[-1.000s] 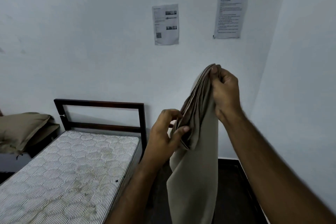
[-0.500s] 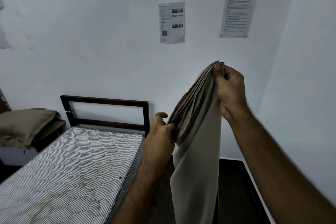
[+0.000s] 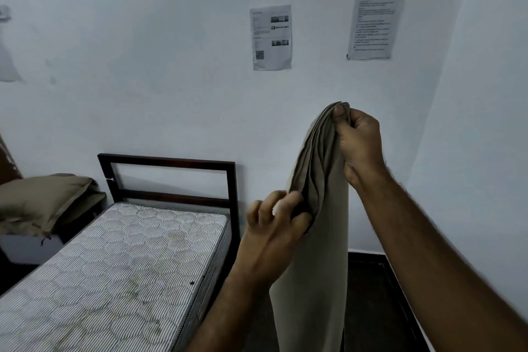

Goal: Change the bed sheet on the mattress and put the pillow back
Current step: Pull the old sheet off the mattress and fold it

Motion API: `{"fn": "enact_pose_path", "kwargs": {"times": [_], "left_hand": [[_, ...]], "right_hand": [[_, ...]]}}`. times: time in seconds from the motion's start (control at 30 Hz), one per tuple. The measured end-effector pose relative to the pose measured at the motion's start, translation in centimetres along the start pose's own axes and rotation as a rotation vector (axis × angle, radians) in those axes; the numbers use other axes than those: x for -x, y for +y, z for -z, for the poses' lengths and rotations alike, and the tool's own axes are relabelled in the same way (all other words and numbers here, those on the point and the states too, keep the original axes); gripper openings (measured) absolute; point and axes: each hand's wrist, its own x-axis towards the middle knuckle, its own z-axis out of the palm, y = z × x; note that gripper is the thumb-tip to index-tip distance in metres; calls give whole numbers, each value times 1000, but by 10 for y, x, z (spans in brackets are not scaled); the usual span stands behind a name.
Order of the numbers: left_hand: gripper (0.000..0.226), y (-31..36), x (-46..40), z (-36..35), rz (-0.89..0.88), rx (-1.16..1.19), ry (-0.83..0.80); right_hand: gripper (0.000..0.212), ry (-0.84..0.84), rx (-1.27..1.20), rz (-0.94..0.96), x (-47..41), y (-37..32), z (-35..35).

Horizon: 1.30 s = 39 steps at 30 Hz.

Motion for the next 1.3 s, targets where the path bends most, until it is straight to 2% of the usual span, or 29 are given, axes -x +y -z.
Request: {"fn": "enact_pose_path", "kwargs": {"times": [0.07, 0.13, 0.3, 0.43, 0.57, 0.67, 0.83, 0.9, 0.97, 1.0, 1.07, 1.1, 1.2, 1.3], "left_hand": [[30, 6, 0, 6, -181, -54, 25], [25, 12, -5, 10, -295, -96, -23], [25, 22, -20, 26, -352, -81, -142], [18, 32, -40, 48, -466, 71, -348], [15, 45, -51, 63, -277, 355, -576], [20, 46, -50, 63, -128, 284, -680], [35, 21, -44, 49, 54, 40, -631], [39, 4, -40, 35, 164, 97, -678], [31, -11, -35, 27, 202, 186, -743], [21, -17, -34, 26, 140, 126, -743], [5, -27, -33, 27, -106, -79, -626], [8, -27, -34, 30, -238, -136, -592], [12, -16, -34, 34, -638, -107, -540], [15, -2, -39, 46, -825, -37, -513]], "right_hand": [[34, 16, 22, -18, -8, 5, 3], [37, 18, 52, -34, -16, 10, 4], [41, -10, 130, -51, -24, 19, 11], [43, -123, 250, -15, -19, 27, 11], [35, -228, 387, 36, -11, 33, 7], [37, -196, 407, 36, -11, 40, 6], [46, -94, 339, -5, -23, 52, 18], [47, -75, 330, 3, -26, 52, 20], [45, -65, 321, 17, -28, 52, 21], [43, -59, 322, 25, -28, 51, 21], [43, -52, 354, 49, -28, 50, 21], [43, -56, 385, 62, -27, 48, 21], [30, -133, 512, 122, -20, 47, 17], [20, -225, 581, 125, -9, 51, 9]]}}
